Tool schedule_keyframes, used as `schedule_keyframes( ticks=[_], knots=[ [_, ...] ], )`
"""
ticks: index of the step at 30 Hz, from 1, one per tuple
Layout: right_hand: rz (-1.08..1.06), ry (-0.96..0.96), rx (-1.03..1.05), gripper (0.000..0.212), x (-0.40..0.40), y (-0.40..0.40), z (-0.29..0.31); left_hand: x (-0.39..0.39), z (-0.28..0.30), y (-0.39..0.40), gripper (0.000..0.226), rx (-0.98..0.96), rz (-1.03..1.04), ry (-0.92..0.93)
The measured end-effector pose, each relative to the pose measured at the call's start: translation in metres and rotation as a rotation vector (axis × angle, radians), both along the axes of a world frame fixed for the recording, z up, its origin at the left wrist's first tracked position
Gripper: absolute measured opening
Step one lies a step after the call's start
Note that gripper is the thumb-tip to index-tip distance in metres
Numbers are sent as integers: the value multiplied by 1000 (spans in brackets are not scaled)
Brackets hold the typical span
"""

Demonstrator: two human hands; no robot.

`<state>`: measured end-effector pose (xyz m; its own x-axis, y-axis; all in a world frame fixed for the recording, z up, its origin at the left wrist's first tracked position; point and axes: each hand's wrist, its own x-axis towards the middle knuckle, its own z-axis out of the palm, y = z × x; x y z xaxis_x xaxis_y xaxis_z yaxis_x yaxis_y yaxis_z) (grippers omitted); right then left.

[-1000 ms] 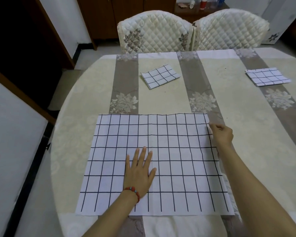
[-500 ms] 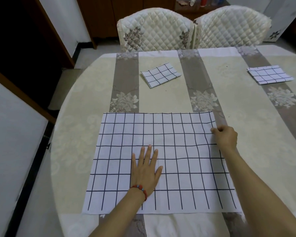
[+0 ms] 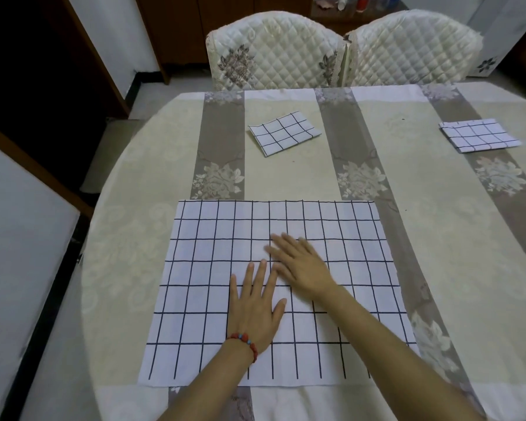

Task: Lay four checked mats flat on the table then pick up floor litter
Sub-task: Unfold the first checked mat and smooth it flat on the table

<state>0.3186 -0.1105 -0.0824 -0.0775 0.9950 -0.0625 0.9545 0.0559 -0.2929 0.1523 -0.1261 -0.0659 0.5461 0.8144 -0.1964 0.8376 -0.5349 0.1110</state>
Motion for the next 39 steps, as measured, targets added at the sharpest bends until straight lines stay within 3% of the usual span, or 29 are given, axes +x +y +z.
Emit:
schedule_keyframes(
  ticks=[2, 5, 7, 10, 12, 13, 17, 22, 24, 27, 28, 29, 32, 34, 36, 39],
  knots=[
    [-210, -32, -48, 49, 30, 15, -7, 0, -2, 1, 62, -1, 10, -12],
    [-717, 27, -89, 51, 79, 22, 6, -1, -2, 1, 65, 5, 7, -24],
    [-850, 63, 3, 52, 83, 10, 16, -1, -4, 1, 61, 9, -3, -34],
    [-560, 67, 59, 52, 34, -26, 13, -1, -6, 1, 60, -7, 4, -42],
    [-318, 32, -38, 54, -1, -61, 1, -1, -6, 1, 62, -10, 14, -48],
    [-308, -11, -60, 54, -5, -77, -5, -1, -7, 1, 63, -9, 17, -49],
    [-790, 16, -53, 56, 29, -118, -7, -2, -18, 4, 65, -66, 39, -93],
    [-774, 4, -43, 61, 30, -125, -5, 13, -14, 38, 72, -39, 434, -114],
    [-784, 7, -37, 61, 31, -126, -3, 29, -11, 47, 70, 30, 232, -164],
    [-793, 14, -25, 61, 31, -127, -4, 46, -17, 50, 60, -62, -373, -142],
    [-796, 21, -21, 61, 31, -127, -4, 44, -20, 56, 59, -74, -425, -99],
    [-798, 25, -16, 61, 31, -127, -5, 39, -23, 67, 58, -53, -351, -80],
    [-798, 31, -7, 61, 30, -127, -4, 10, -24, 111, 60, -32, 183, -64],
    [-791, 38, -5, 61, 30, -127, -3, -12, -18, 129, 64, -36, 377, -35],
    [-787, 43, -5, 62, 30, -127, -2, -22, -15, 118, 67, 42, 355, -29],
    [-788, 34, -23, 57, 29, -127, -2, -24, -20, 53, 64, 8, 37, -156]
  ],
)
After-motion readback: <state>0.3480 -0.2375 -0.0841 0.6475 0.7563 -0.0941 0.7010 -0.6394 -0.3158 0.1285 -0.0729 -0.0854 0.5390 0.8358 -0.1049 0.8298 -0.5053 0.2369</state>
